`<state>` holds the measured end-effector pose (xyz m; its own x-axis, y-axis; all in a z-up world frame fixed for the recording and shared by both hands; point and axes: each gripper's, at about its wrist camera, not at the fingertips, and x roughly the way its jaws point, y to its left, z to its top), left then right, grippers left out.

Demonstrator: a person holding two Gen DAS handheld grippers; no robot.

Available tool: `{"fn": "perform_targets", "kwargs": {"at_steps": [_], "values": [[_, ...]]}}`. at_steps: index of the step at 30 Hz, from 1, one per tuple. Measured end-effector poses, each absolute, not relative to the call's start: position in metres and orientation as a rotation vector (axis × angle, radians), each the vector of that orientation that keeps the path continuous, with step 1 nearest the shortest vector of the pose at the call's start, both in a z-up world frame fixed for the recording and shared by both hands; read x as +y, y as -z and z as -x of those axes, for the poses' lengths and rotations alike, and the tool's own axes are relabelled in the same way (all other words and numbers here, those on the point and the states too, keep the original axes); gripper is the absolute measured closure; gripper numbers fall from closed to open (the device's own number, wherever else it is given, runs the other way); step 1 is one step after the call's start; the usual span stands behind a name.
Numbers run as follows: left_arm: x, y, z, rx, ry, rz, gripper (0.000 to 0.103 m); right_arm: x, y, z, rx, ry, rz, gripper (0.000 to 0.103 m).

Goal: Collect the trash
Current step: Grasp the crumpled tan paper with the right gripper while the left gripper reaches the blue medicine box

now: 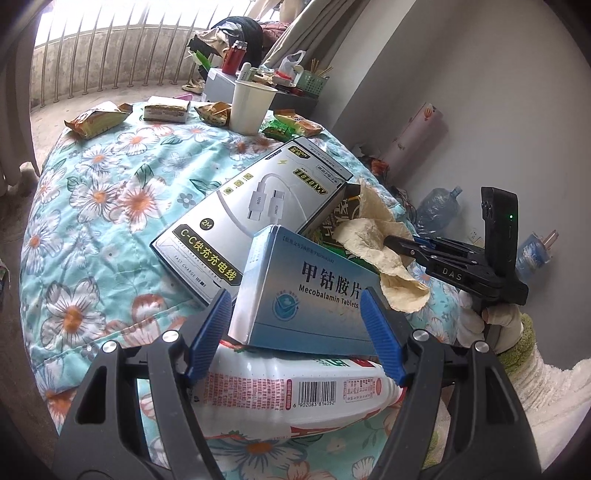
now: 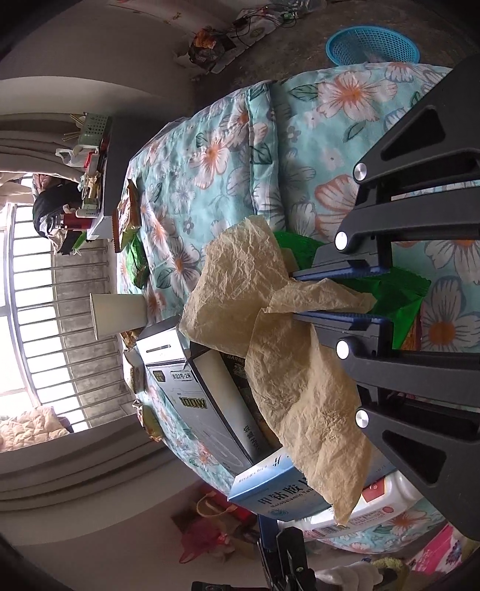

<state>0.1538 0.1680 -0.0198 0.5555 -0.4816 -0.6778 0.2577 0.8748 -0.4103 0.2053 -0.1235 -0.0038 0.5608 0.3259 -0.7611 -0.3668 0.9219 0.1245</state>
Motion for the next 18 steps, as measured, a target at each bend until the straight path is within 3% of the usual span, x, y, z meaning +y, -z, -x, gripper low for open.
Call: {"fn": "perform_targets", "kwargs": {"at_steps": [18], "values": [[0.172,0.03,-0.204,1.097,0.622,0.369,0.035,-0.123,0.009,-0.206,0.894,-0.425,0.021,0.088]]}}
